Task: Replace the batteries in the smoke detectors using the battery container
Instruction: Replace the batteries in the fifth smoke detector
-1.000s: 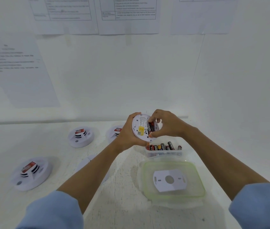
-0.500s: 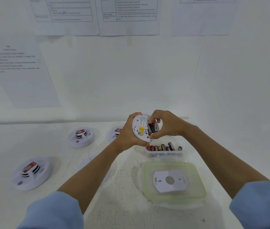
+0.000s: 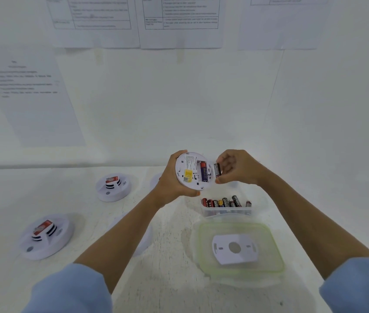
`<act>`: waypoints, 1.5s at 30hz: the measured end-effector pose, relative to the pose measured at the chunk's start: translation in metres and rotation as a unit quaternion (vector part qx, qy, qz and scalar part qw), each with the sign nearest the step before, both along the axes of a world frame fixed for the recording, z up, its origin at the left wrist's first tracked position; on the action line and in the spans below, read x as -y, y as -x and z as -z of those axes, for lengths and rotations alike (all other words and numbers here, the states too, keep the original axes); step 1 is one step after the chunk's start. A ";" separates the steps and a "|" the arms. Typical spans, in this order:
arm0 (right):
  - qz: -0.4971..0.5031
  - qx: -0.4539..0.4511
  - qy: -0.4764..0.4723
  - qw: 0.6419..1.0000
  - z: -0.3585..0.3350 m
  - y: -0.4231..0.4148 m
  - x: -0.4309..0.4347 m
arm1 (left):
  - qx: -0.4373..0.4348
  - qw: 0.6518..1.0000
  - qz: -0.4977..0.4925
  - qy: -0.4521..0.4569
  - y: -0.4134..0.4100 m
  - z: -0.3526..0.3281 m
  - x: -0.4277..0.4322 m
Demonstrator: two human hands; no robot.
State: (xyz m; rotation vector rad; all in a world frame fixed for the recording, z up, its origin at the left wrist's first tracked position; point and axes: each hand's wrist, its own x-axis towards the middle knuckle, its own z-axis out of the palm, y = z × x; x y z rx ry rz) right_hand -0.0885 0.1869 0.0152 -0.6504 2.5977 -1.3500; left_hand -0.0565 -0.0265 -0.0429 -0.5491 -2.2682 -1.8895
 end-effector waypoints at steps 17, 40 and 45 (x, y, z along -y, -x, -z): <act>-0.025 0.097 -0.205 0.974 0.042 -0.008 0.014 | 0.007 1.000 0.022 0.008 -0.002 0.003 0.003; 0.128 -0.188 -0.063 0.972 0.012 -0.019 0.048 | -0.030 0.999 0.014 -0.029 0.000 0.007 -0.013; 0.124 -0.179 -0.062 0.974 0.014 -0.017 0.049 | -0.031 0.999 -0.002 -0.020 0.000 0.010 -0.013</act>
